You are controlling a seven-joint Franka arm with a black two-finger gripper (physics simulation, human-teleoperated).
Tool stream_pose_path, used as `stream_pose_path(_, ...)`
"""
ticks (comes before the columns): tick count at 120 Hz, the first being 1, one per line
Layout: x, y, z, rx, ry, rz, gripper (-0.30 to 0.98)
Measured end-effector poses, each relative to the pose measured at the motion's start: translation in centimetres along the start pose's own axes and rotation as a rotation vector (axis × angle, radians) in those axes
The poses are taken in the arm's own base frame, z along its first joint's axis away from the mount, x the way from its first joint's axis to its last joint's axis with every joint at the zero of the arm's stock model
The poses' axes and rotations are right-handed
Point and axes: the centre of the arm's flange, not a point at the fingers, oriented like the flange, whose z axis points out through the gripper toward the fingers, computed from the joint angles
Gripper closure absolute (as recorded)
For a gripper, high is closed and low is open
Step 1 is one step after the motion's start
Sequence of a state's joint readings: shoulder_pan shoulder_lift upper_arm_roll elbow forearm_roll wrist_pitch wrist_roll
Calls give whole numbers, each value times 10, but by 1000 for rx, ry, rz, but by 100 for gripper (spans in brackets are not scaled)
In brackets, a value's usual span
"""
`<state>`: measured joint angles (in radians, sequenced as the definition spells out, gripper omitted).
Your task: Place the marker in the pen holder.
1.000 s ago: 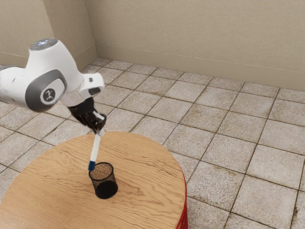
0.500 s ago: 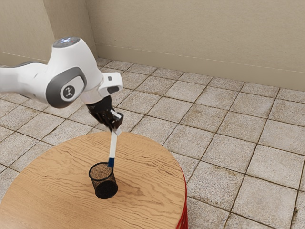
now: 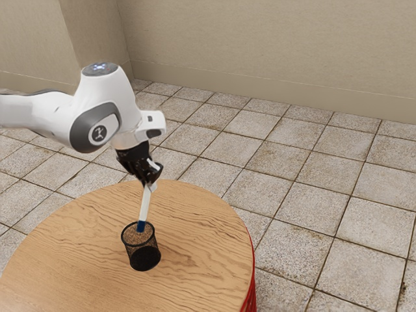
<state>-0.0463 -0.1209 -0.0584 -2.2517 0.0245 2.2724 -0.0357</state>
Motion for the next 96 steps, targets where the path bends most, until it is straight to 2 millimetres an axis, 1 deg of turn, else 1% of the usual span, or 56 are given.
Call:
stream_pose_path(17,-1,-8,34,3,-65,-13,78)
stream_pose_path(29,-2,-13,46,4,-89,-23,77)
stream_pose_path(37,-3,-15,48,-7,-93,-31,63)
stream_pose_path(43,-3,-17,44,-15,-86,-33,51)
stream_pose_path(49,-3,-17,35,-19,-72,-31,41)
stream_pose_path(53,-3,-16,26,-21,-57,-27,35)
stream_pose_path(57,-3,-15,12,-23,-34,-23,30)
stream_pose_path(61,-3,-15,-5,-23,-12,-19,25)
stream_pose_path(64,3,-17,-21,-22,7,-19,23)
stream_pose_path(69,21,-21,-59,-22,46,-11,19)
stream_pose_path(75,46,-25,-112,-23,90,14,15)
stream_pose_path(78,53,-26,-134,-22,97,32,13)
stream_pose_path(80,55,-26,-145,-21,95,44,12)
stream_pose_path(84,56,-28,-159,-21,77,64,10)
stream_pose_path(96,49,-40,-178,-25,9,109,6)
